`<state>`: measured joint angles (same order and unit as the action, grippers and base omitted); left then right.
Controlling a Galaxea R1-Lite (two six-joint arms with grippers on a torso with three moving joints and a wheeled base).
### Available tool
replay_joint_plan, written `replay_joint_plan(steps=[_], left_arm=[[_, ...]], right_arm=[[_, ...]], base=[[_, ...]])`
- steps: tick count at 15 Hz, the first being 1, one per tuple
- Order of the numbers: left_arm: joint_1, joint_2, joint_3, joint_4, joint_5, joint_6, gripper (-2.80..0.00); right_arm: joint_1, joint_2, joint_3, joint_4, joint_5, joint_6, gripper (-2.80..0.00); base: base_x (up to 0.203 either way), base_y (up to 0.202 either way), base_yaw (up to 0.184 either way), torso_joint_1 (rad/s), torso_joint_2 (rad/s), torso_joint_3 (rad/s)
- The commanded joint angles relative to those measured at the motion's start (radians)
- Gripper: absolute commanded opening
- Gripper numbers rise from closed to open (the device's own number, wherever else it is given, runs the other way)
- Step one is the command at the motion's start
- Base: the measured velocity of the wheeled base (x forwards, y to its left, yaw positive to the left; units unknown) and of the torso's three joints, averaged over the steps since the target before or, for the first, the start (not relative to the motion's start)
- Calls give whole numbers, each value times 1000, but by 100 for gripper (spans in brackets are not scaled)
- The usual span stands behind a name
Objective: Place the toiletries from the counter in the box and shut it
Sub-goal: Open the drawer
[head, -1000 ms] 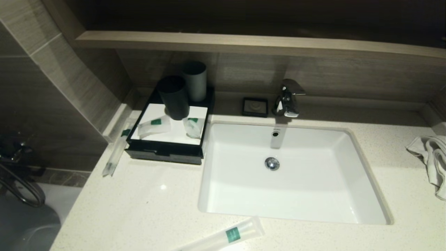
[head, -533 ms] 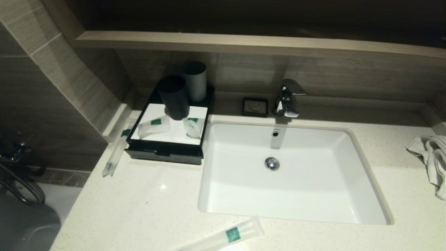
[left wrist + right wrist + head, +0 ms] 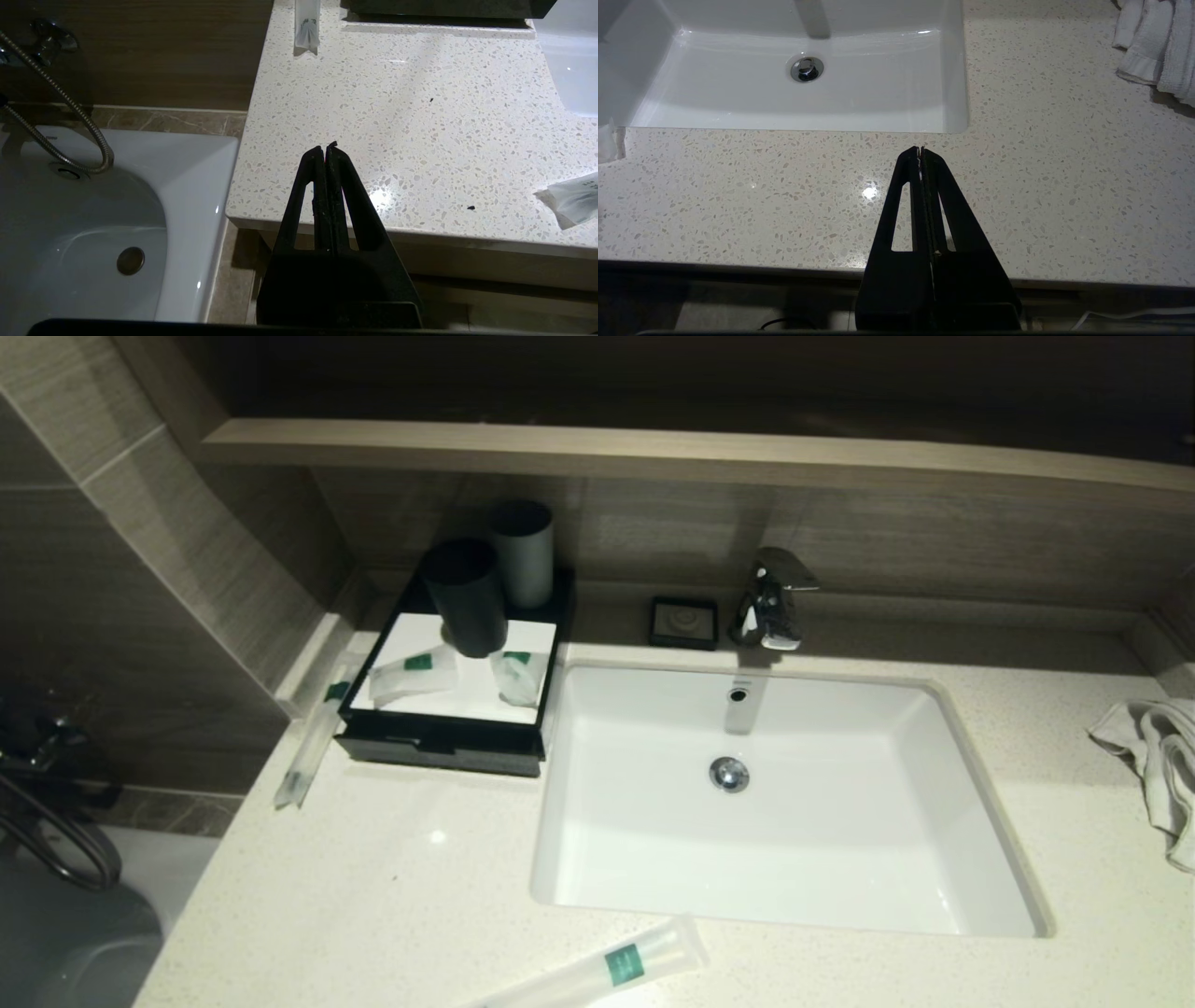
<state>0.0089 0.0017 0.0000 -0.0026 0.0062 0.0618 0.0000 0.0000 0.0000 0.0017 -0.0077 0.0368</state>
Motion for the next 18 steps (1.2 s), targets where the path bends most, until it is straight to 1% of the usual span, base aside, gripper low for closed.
replay_joint_plan(steps=[1, 4, 8, 9, 13, 15, 18], left_arm=[[0, 1, 0, 1, 0, 6, -280], [0, 1, -16, -1, -15, 38, -280], [0, 1, -154, 13, -22, 59, -280], [0, 1, -200, 36, -26, 61, -280], [0, 1, -397, 214, -64, 62, -280], [0, -1, -473, 260, -76, 63, -280], [-1, 9, -588, 333, -71, 60, -280]], right_arm=[[0, 0, 0, 0, 0, 0, -280], [0, 0, 0, 0, 0, 0, -280], [0, 0, 0, 0, 0, 0, -280], [0, 0, 0, 0, 0, 0, -280], [0, 0, 0, 0, 0, 0, -280], [0, 0, 0, 0, 0, 0, -280], [0, 0, 0, 0, 0, 0, -280]], base=[[0, 0, 0, 0, 0, 0], [0, 0, 0, 0, 0, 0], [0, 0, 0, 0, 0, 0], [0, 0, 0, 0, 0, 0], [0, 0, 0, 0, 0, 0], [0, 0, 0, 0, 0, 0], [0, 0, 0, 0, 0, 0]])
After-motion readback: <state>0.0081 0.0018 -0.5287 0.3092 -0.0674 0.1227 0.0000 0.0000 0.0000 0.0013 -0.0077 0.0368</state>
